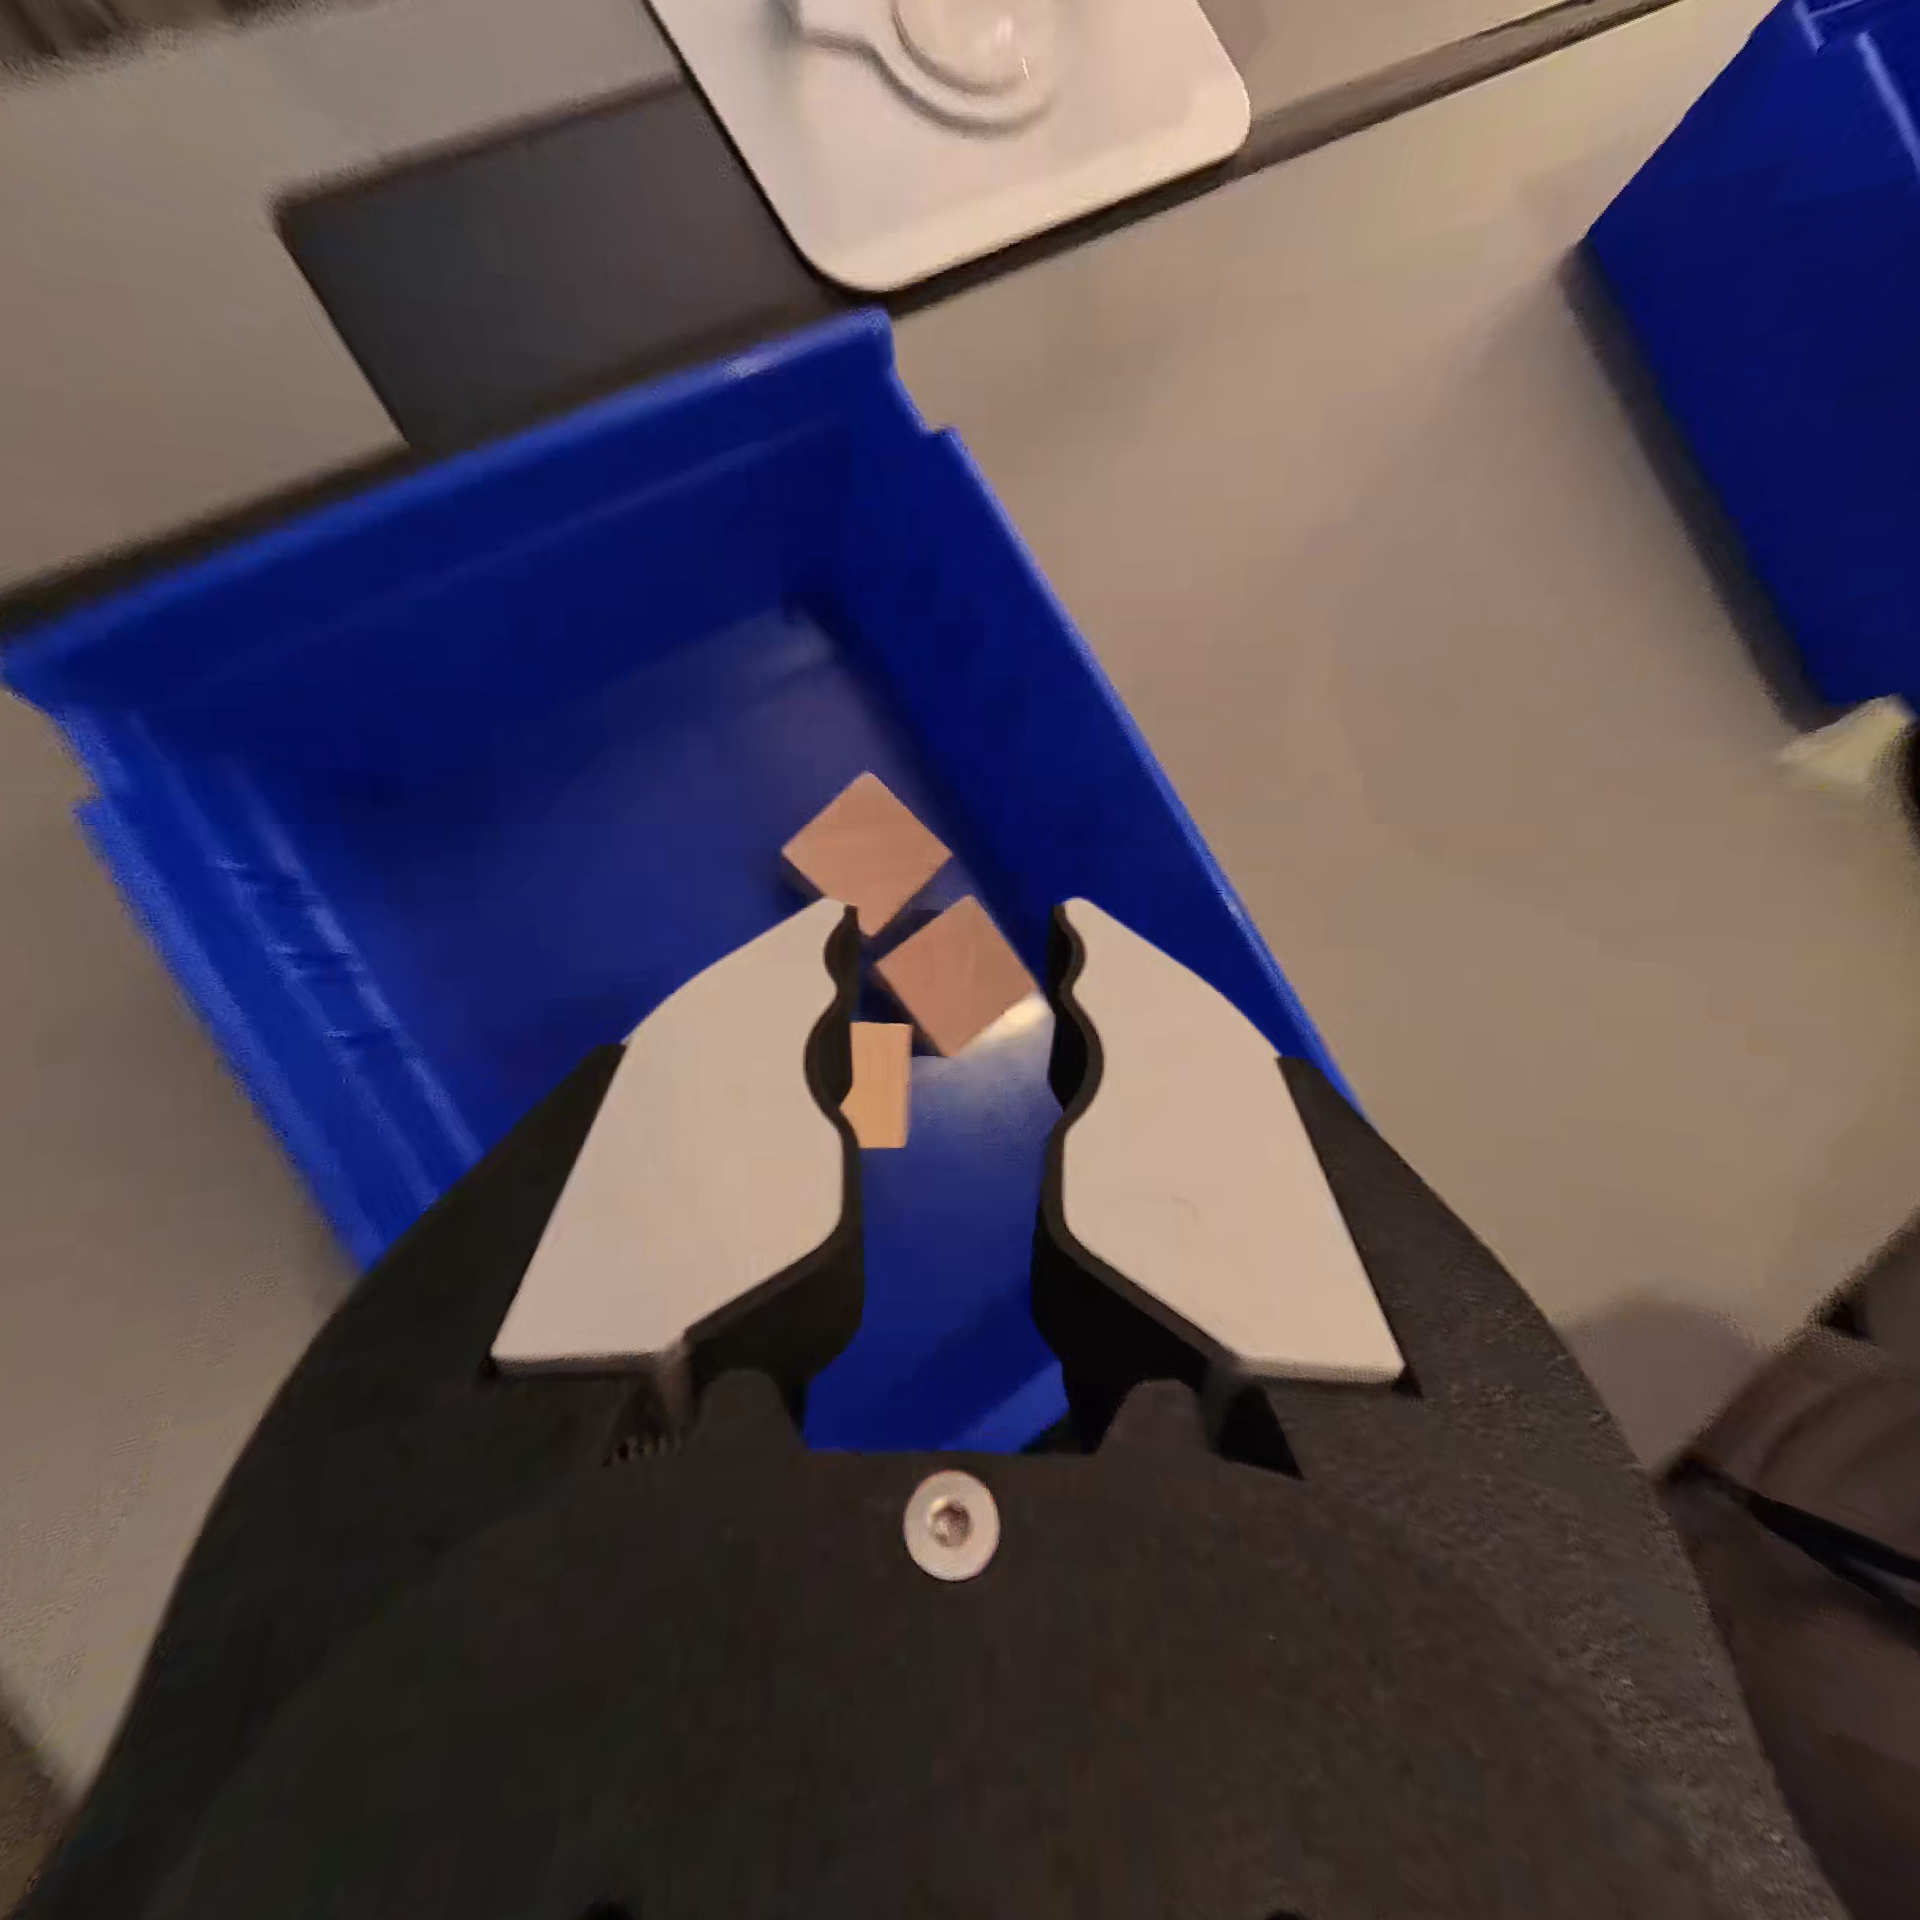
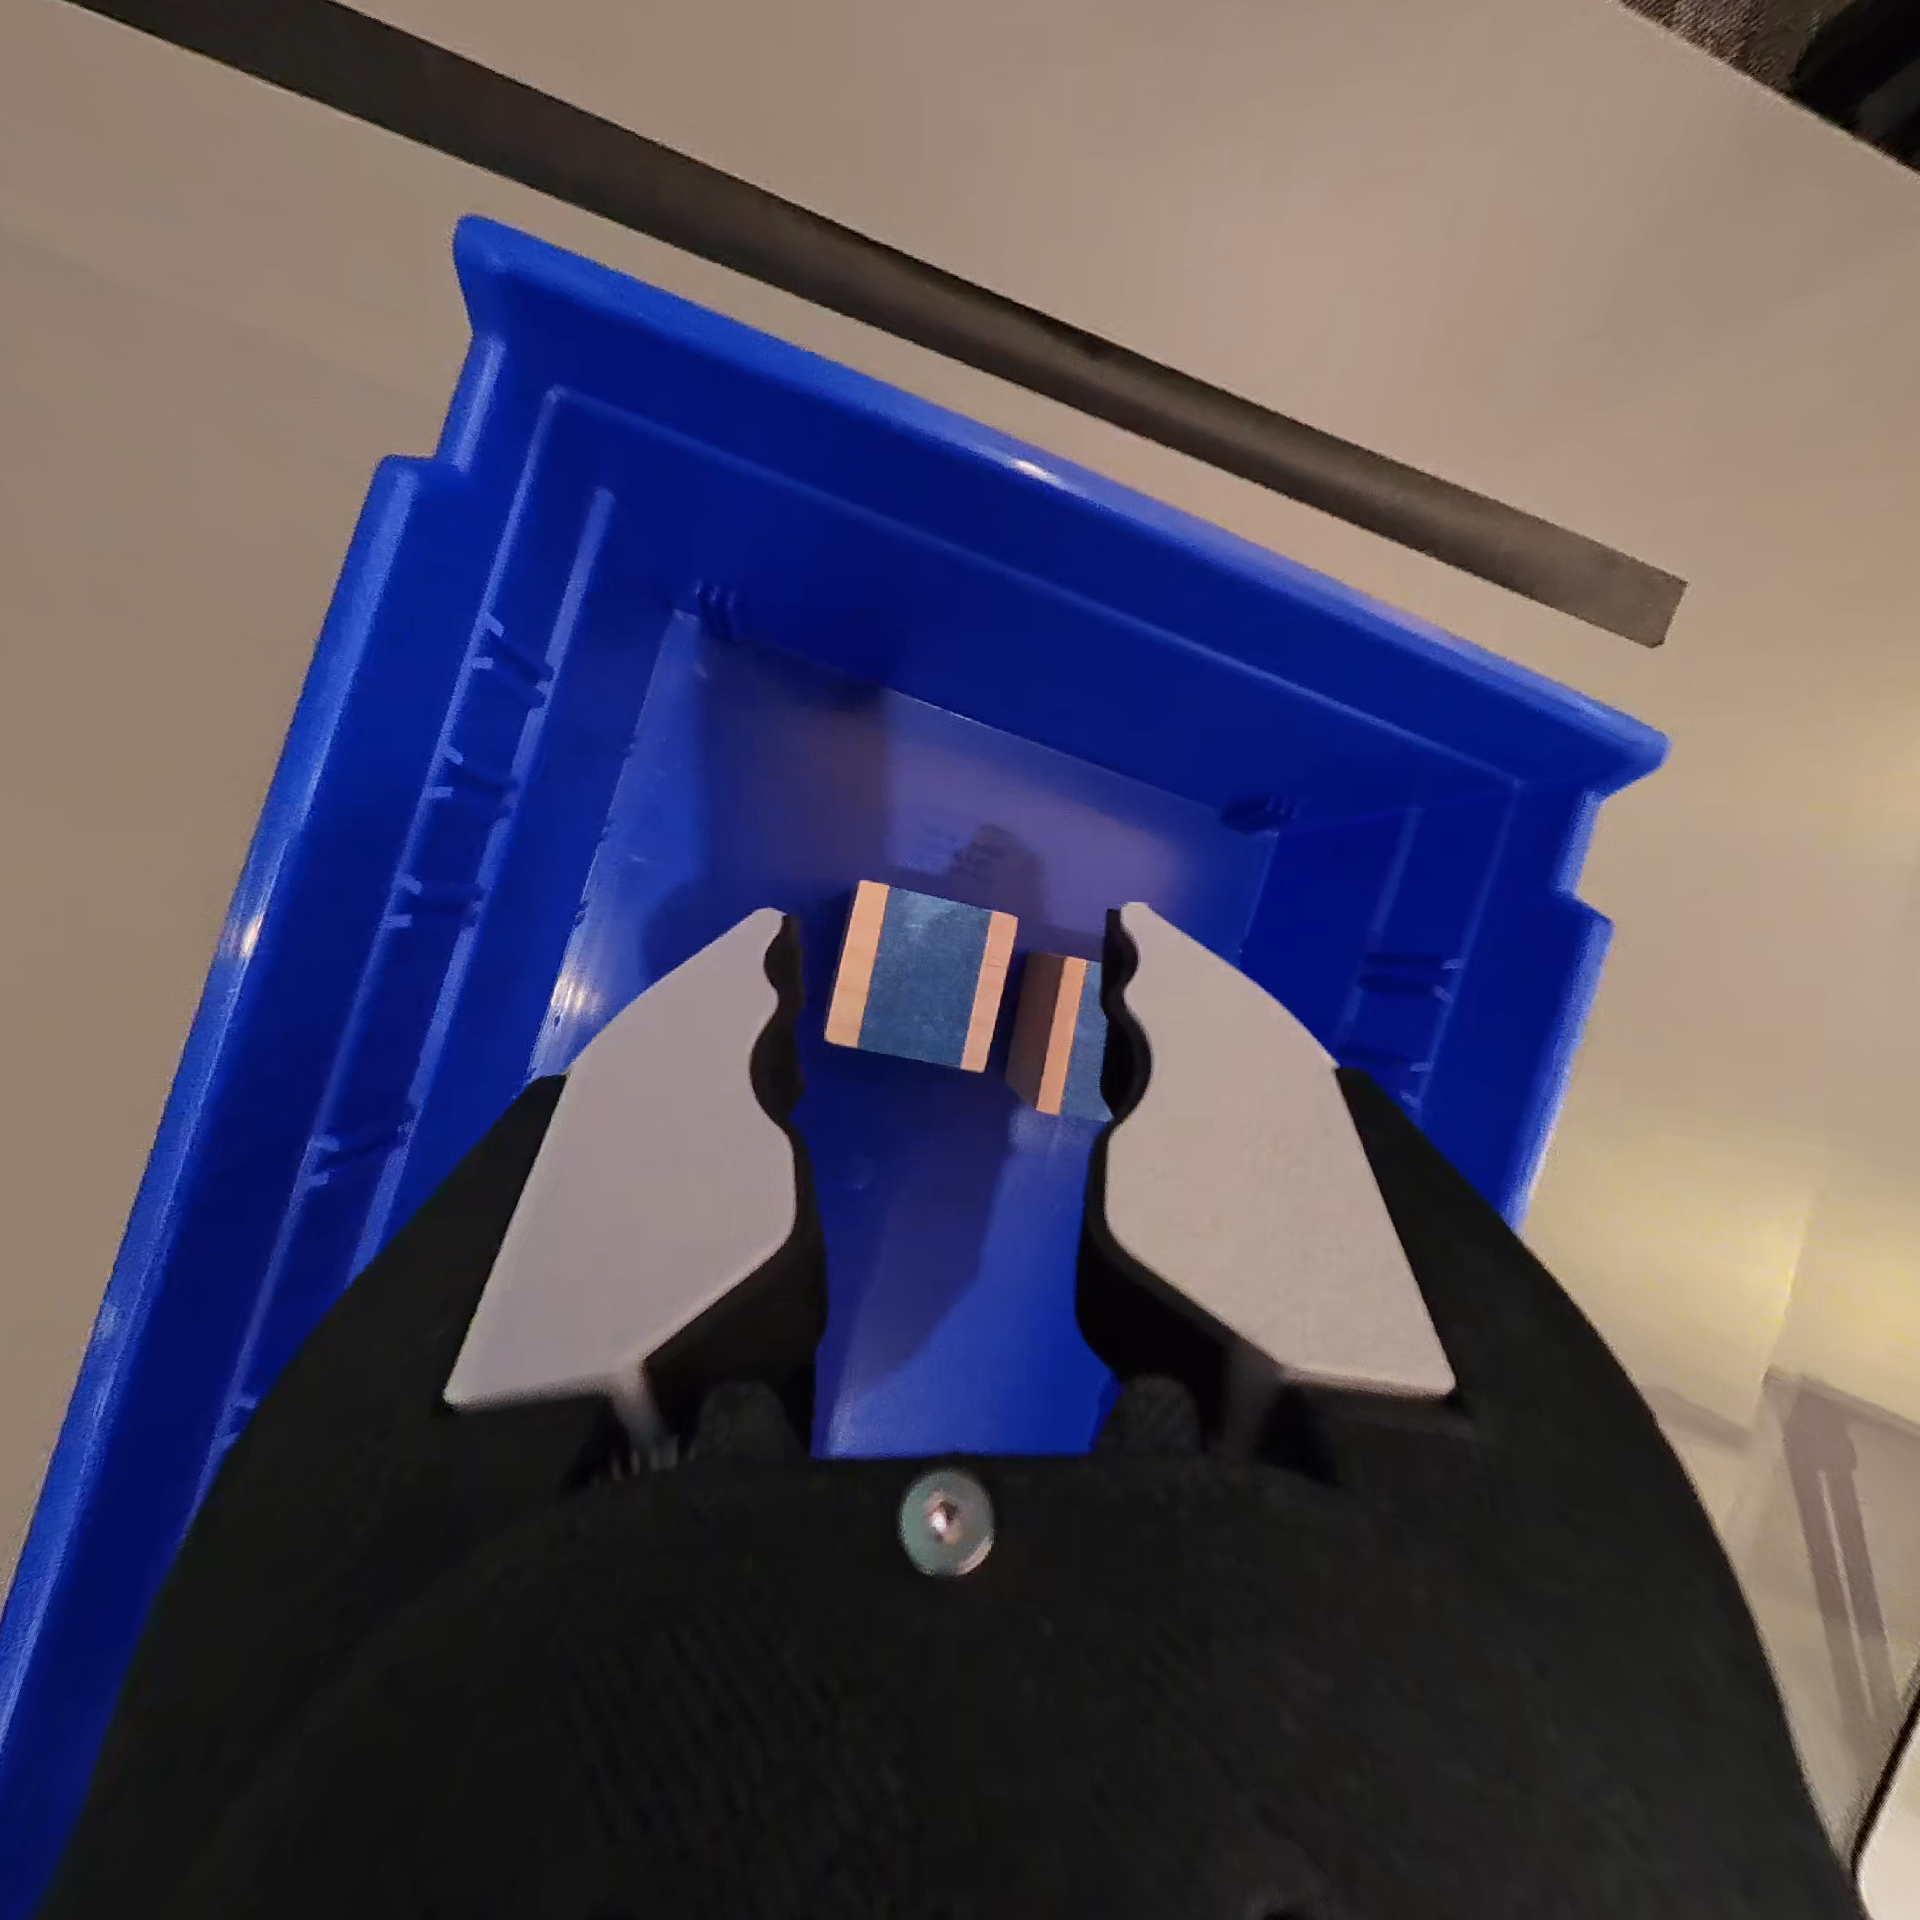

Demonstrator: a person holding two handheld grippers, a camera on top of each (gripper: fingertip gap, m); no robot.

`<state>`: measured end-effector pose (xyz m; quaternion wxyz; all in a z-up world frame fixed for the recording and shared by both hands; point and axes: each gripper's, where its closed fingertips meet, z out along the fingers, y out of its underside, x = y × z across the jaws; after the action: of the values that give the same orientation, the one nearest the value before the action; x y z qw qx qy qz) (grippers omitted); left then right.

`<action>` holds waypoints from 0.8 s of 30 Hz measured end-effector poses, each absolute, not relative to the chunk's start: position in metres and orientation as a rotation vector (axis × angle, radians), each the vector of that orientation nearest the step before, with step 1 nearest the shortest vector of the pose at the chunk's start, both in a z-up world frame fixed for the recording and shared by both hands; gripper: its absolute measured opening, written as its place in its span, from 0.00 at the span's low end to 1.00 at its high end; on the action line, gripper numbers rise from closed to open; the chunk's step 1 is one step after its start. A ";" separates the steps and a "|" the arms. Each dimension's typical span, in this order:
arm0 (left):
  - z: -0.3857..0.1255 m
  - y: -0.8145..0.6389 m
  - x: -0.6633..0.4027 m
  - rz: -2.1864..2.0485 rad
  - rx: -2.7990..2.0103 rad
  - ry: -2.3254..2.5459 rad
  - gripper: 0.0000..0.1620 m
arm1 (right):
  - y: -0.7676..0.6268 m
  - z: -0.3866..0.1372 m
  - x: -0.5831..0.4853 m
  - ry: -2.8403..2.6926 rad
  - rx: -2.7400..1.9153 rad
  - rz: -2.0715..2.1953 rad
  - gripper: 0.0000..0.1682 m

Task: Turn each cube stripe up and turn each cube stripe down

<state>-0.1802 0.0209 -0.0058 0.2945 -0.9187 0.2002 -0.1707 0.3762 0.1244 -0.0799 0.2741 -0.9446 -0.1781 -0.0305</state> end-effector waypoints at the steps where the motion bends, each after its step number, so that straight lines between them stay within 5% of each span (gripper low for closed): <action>1: -0.012 0.022 -0.175 -0.516 -2.489 0.496 0.21 | 0.124 -0.078 0.377 -0.477 -2.535 -0.086 0.34; 5: -0.044 0.042 -0.169 -0.381 -2.613 0.455 0.20 | 0.121 -0.072 0.377 -0.479 -2.522 -0.098 0.34; 8: -0.070 0.044 -0.168 -0.289 -2.760 0.378 0.37 | 0.119 -0.071 0.375 -0.505 -2.522 -0.115 0.34; 24: -0.126 0.056 -0.174 -0.122 -2.963 0.198 0.40 | 0.117 -0.075 0.369 -0.567 -2.536 -0.151 0.34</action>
<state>-0.1739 0.0558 -0.1263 0.0848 -0.9933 0.0663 -0.0409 0.3689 0.1169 -0.0754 0.2662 -0.9391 -0.2100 -0.0559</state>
